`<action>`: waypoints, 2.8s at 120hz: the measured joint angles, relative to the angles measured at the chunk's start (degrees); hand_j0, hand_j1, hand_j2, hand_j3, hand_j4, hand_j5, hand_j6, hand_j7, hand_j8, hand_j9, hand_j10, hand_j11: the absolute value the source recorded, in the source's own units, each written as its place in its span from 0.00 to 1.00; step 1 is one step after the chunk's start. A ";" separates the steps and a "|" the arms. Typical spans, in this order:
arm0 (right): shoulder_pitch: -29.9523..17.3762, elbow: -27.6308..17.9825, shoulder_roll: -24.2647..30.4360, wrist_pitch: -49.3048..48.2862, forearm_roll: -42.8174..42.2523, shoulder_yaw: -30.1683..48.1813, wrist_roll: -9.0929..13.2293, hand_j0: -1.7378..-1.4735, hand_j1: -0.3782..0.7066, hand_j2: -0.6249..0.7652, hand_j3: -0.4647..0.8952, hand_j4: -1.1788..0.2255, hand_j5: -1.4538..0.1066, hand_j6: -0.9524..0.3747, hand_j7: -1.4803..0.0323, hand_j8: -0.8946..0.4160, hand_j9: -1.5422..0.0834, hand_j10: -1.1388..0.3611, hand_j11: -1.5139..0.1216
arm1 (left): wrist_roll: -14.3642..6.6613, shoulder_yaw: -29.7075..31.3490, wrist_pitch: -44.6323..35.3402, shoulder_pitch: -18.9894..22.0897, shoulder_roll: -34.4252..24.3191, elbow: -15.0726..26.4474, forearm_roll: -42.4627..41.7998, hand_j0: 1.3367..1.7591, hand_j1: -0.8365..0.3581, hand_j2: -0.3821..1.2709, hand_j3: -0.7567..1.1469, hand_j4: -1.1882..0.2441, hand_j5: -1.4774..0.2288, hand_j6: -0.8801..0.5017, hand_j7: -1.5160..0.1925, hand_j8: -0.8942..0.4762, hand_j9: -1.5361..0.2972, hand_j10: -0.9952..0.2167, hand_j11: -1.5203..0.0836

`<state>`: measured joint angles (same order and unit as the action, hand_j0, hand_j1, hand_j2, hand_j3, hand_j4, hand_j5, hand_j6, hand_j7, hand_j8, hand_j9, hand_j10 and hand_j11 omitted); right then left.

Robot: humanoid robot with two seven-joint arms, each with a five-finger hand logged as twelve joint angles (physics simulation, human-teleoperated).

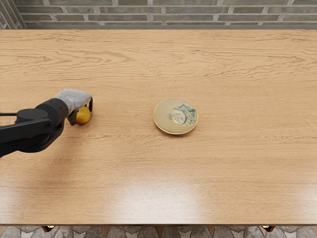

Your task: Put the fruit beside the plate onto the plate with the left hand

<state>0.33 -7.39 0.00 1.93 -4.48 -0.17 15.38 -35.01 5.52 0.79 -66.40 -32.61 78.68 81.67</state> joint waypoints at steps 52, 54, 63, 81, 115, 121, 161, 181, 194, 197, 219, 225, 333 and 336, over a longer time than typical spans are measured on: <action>0.02 0.00 0.00 0.00 -0.01 0.00 0.00 0.30 0.06 0.45 0.34 0.82 0.91 0.70 0.95 0.66 0.93 0.74 0.90 | 0.01 0.02 -0.08 0.22 1.50 -1.21 0.20 0.75 0.54 0.34 0.40 0.42 0.44 0.30 0.45 0.26 0.42 0.35 0.47; 0.02 0.00 0.00 0.00 -0.01 0.00 0.00 0.30 0.06 0.45 0.34 0.82 0.91 0.70 0.95 0.66 0.93 0.74 0.90 | 0.01 0.02 -0.08 0.22 1.50 -1.24 0.18 0.75 0.54 0.35 0.40 0.41 0.43 0.30 0.44 0.26 0.42 0.34 0.47; 0.02 0.00 0.00 0.00 -0.01 0.00 0.00 0.30 0.06 0.45 0.34 0.82 0.91 0.70 0.95 0.66 0.93 0.74 0.90 | 0.02 0.00 -0.10 0.31 1.50 -1.32 0.18 0.75 0.54 0.34 0.40 0.41 0.42 0.30 0.43 0.27 0.40 0.33 0.45; 0.02 0.00 0.00 0.00 -0.01 0.00 0.00 0.30 0.06 0.45 0.34 0.82 0.91 0.70 0.95 0.66 0.93 0.74 0.90 | 0.02 0.00 -0.10 0.23 1.49 -1.33 0.14 0.75 0.53 0.40 0.40 0.40 0.39 0.29 0.40 0.26 0.38 0.31 0.43; 0.03 0.00 0.00 0.00 -0.01 0.00 0.00 0.30 0.06 0.45 0.34 0.82 0.91 0.70 0.95 0.66 0.93 0.74 0.90 | -0.04 0.00 0.03 0.22 1.50 -1.31 0.09 0.75 0.51 0.42 0.40 0.44 0.33 0.34 0.35 0.29 0.34 0.26 0.38; 0.05 0.00 0.00 0.00 -0.01 0.00 0.00 0.30 0.06 0.45 0.34 0.82 0.91 0.70 0.95 0.66 0.93 0.74 0.90 | -0.04 0.00 0.05 0.22 1.50 -1.31 0.08 0.74 0.51 0.43 0.40 0.44 0.32 0.35 0.34 0.30 0.33 0.26 0.37; 0.15 0.00 0.00 0.00 -0.01 0.00 0.00 0.30 0.06 0.45 0.34 0.82 0.91 0.70 0.95 0.66 0.93 0.74 0.90 | -0.02 -0.17 -1.09 -0.01 0.84 -0.25 -0.60 0.75 0.47 0.53 0.40 0.43 0.30 0.35 0.32 0.31 0.33 0.24 0.36; 0.19 0.00 0.00 0.00 -0.01 0.00 0.00 0.30 0.06 0.45 0.34 0.82 0.91 0.70 0.95 0.66 0.93 0.74 0.90 | -0.01 -0.82 -1.36 -0.08 -0.90 1.27 -0.77 0.75 0.44 0.55 0.40 0.45 0.30 0.36 0.33 0.31 0.33 0.24 0.36; 0.24 0.00 0.00 0.00 -0.01 0.00 0.00 0.30 0.06 0.45 0.34 0.82 0.91 0.70 0.95 0.66 0.93 0.74 0.90 | 0.00 -1.64 -1.35 -0.13 -2.24 2.96 -0.86 0.75 0.44 0.55 0.40 0.45 0.30 0.35 0.33 0.31 0.33 0.24 0.36; 0.25 0.00 0.00 0.00 -0.01 0.00 0.00 0.30 0.06 0.45 0.34 0.82 0.91 0.70 0.95 0.66 0.93 0.74 0.90 | 0.01 -1.89 -1.34 -0.13 -2.62 3.38 -0.89 0.75 0.45 0.52 0.40 0.44 0.31 0.35 0.33 0.31 0.33 0.24 0.36; 0.26 0.00 0.00 0.00 -0.01 0.00 0.00 0.30 0.06 0.45 0.34 0.82 0.91 0.70 0.95 0.66 0.93 0.74 0.90 | 0.00 -4.19 -1.02 -0.39 -4.90 5.74 -1.84 0.76 0.46 0.55 0.40 0.43 0.31 0.33 0.34 0.29 0.33 0.25 0.37; 0.25 0.00 0.00 0.00 -0.01 0.00 0.00 0.30 0.06 0.45 0.34 0.82 0.91 0.70 0.95 0.66 0.93 0.74 0.90 | 0.01 -4.80 -0.88 -0.70 -4.96 6.06 -2.26 0.76 0.46 0.55 0.40 0.43 0.31 0.34 0.34 0.29 0.33 0.25 0.37; 0.94 -0.04 0.00 0.00 -0.01 0.00 -0.08 0.30 0.06 0.45 0.34 0.82 0.91 0.70 0.95 0.66 0.93 0.74 0.90 | 0.00 -5.87 4.21 -16.78 -6.29 6.75 -15.77 0.76 0.40 0.61 0.40 0.44 0.32 0.34 0.35 0.30 0.35 0.26 0.39; 0.94 -0.05 0.00 0.00 -0.01 0.00 -0.08 0.30 0.06 0.45 0.34 0.82 0.91 0.70 0.95 0.66 0.93 0.74 0.90 | 0.00 -5.88 4.48 -17.17 -6.18 6.76 -16.23 0.76 0.41 0.61 0.40 0.44 0.32 0.34 0.35 0.29 0.35 0.26 0.39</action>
<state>1.27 -7.44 0.00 1.93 -4.48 -0.17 15.29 -35.01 -0.36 5.27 -83.57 -38.78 85.43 65.44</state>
